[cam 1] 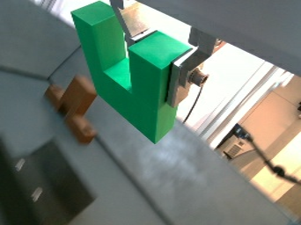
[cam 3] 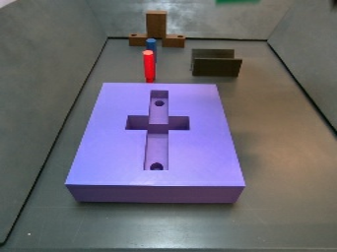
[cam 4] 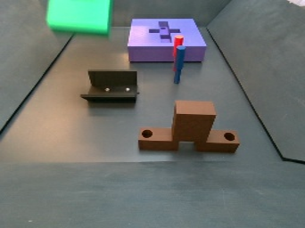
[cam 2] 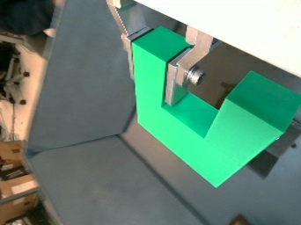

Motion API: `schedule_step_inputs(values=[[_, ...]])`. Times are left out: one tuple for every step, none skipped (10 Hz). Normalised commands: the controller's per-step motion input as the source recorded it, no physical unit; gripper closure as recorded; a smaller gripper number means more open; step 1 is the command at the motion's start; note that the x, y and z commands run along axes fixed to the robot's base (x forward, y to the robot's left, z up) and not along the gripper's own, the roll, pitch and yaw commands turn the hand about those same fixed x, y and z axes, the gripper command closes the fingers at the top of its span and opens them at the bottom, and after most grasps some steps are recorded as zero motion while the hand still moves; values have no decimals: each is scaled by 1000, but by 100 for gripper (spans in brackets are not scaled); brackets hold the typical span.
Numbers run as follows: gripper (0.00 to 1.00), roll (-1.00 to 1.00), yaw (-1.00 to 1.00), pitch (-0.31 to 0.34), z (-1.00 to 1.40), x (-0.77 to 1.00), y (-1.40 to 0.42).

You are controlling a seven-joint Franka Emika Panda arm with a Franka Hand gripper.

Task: Pick up the green object. Move up. Place the green object on the fixture. Regrasp the green object. Move to above the board. Insert the green object.
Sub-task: Move to above the board.

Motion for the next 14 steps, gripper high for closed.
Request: schedule_step_inputs(values=[[100, -14, 14, 35, 1400, -34, -1], [100, -5, 18, 41, 761, -11, -13], [100, 3, 19, 58, 276, 24, -13], [100, -1000, -83, 167, 254, -1342, -1400], [100, -1000, -79, 149, 277, -1373, -1400], [100, -1000, -64, 121, 259, -1400, -1316], [100, -1000, -57, 116, 233, -1400, -1285], [100, -1000, -43, 122, 246, -1400, -1296], [100, -1000, -38, 121, 248, -1400, -1290], [100, -1000, -20, 118, 124, -844, -732], [100, -1000, -19, 120, 64, -502, -420], [100, -1000, -10, 109, 29, -208, -141], [100, -1000, -6, 98, 6, -124, -69], [100, -888, -2, 59, 13, -105, -21]])
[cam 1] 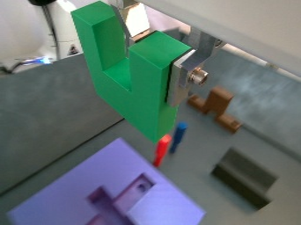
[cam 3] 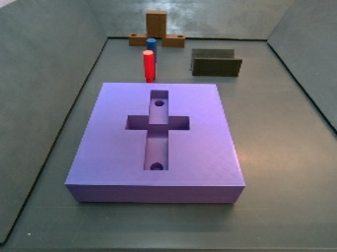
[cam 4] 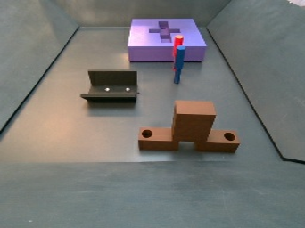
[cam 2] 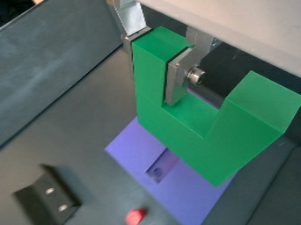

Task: Pick up the green object. Move up. Place the green object on the fixture. Regrasp the green object. Move to above the board. Insert the green object.
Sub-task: Move to above the board, then insert the green object.

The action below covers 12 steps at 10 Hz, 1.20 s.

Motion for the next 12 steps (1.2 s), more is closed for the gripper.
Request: schedule_step_inputs(values=[[100, -669, 0, 16, 3, -92, -1], [100, -420, 0, -16, -3, -70, 17], [100, -322, -1, -26, 1, -56, 11], [100, 0, 0, 0, 0, 74, 0], [100, 41, -83, 0, -271, 326, -211], [100, 19, -129, 0, -791, 826, -446], [100, -47, -49, -187, -929, 786, -329], [100, -63, 0, -204, -891, 794, -206], [100, -67, 0, -184, -906, 729, -103], [100, -81, 37, -210, -826, 677, 0], [100, -76, 129, -220, -800, 374, 77], [100, 0, 334, -210, -834, -6, 240]])
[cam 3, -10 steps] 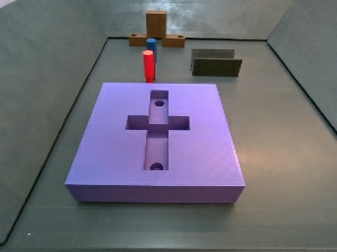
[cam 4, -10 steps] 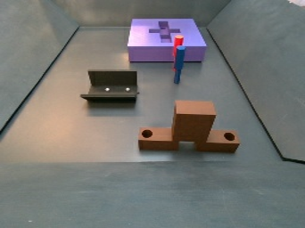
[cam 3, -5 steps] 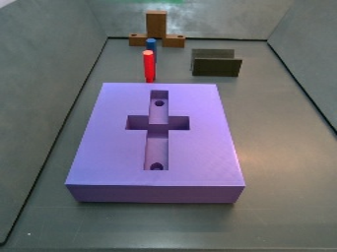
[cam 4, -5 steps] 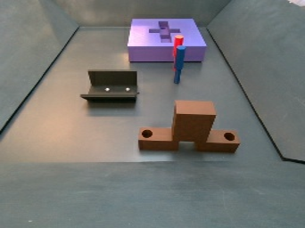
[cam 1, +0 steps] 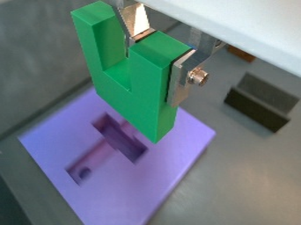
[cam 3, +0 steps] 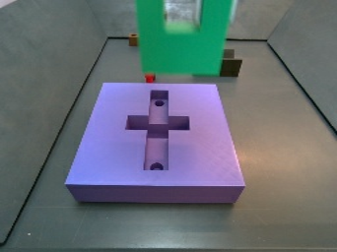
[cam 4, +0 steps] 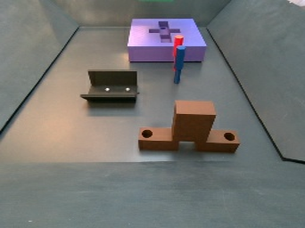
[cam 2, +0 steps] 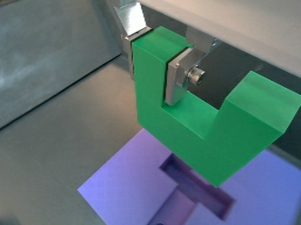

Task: Pick up the green object. Move up. Place the green object on the fixture. Regrasp the green object. Move to above the board. Insert the green object.
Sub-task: Insert the green object.

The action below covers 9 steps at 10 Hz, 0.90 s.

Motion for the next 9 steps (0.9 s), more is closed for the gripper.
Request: schedule_step_inputs(values=[[100, 197, 320, -144, -789, -14, 0], [100, 161, 134, -143, -720, -217, 0], [100, 86, 69, -69, -406, 0, -114], [100, 54, 0, -54, -360, -43, -66], [100, 0, 0, -53, -340, -86, 0], [100, 0, 0, 0, -171, -106, 0], [100, 69, -9, 13, -166, -189, 0], [100, 53, 0, 0, -200, -34, -26], [100, 20, 0, 0, -234, 0, -160]])
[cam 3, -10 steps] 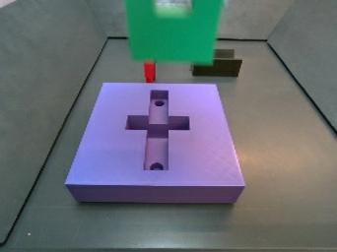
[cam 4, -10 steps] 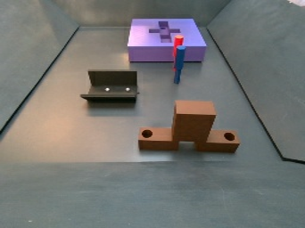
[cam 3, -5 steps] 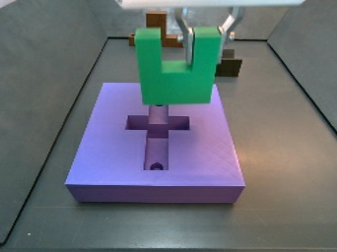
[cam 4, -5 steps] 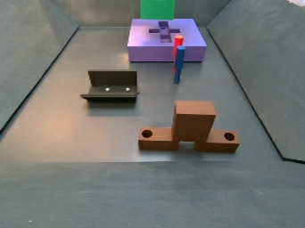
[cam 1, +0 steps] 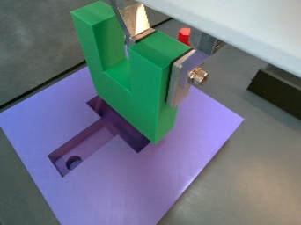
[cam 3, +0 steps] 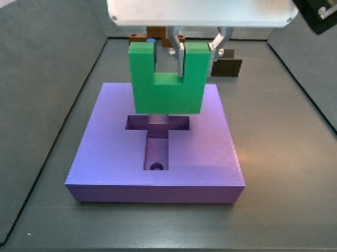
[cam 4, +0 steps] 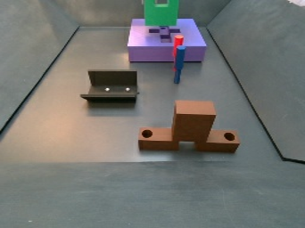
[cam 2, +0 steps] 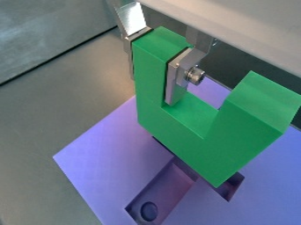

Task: Pick up the green object. Move up. Place the green object on the fixture. Regrasp the green object. Move to above the board. Insert the green object.
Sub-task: Insert the green object.

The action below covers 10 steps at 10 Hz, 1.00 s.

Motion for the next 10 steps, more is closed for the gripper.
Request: schedule_step_inputs(values=[[100, 4, 0, -84, -243, -57, -169], [100, 0, 0, -160, -257, -137, -171], [100, 0, 0, -156, -226, -157, -77], [100, 0, 0, -139, -129, -143, 0], [100, 0, 0, -139, -17, -197, 0], [100, 0, 0, -146, -46, -191, 0], [100, 0, 0, -131, -49, -123, 0], [100, 0, 0, -119, -97, -89, 0], [100, 0, 0, -20, -160, 0, 0], [100, 1, 0, 0, -200, 0, 0]])
